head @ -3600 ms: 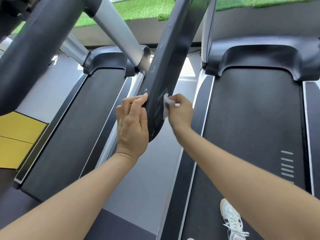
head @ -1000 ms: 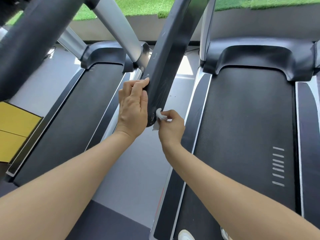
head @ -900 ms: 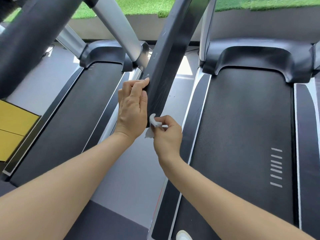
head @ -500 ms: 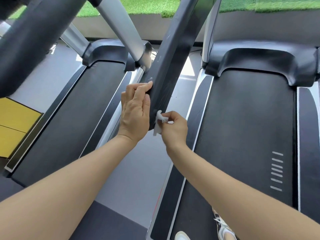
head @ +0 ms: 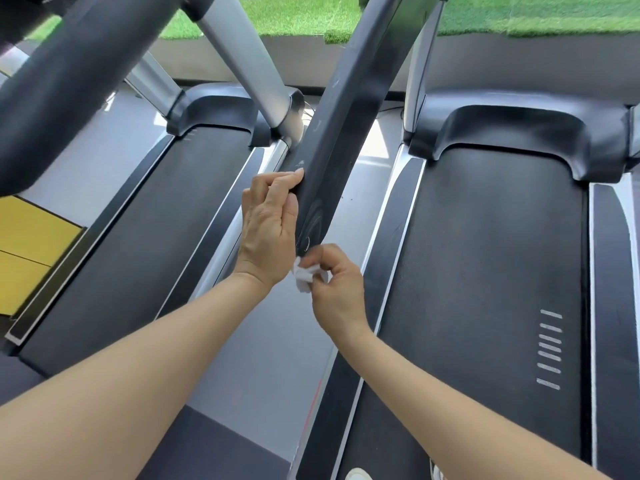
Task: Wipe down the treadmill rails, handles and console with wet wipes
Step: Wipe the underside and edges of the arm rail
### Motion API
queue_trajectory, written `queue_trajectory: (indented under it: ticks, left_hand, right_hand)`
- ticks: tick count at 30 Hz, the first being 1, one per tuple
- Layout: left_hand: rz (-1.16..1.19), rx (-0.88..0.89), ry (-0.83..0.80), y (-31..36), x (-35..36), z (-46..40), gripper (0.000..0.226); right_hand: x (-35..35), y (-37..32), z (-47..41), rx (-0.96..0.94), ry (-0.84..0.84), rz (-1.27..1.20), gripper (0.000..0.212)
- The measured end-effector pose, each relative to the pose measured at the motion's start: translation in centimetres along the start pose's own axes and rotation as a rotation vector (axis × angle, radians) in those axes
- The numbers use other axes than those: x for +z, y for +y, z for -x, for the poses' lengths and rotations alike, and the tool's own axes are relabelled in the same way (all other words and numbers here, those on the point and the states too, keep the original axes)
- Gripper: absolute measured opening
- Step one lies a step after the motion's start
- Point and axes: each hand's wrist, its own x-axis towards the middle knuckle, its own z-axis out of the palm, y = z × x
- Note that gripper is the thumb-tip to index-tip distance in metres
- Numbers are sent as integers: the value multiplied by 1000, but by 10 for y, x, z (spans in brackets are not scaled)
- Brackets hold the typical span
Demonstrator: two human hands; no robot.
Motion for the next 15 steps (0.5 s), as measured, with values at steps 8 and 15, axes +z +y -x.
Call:
queue_trajectory:
  ticks: [8,15]
  left_hand:
    - [32,2,8,-1,1,0,35]
    - [-3,-4,16,1,1,1,35]
  right_hand:
    - [-30,6,-94,233,352,-158,24]
    - [-27,-16,-148,279,381,-347,20]
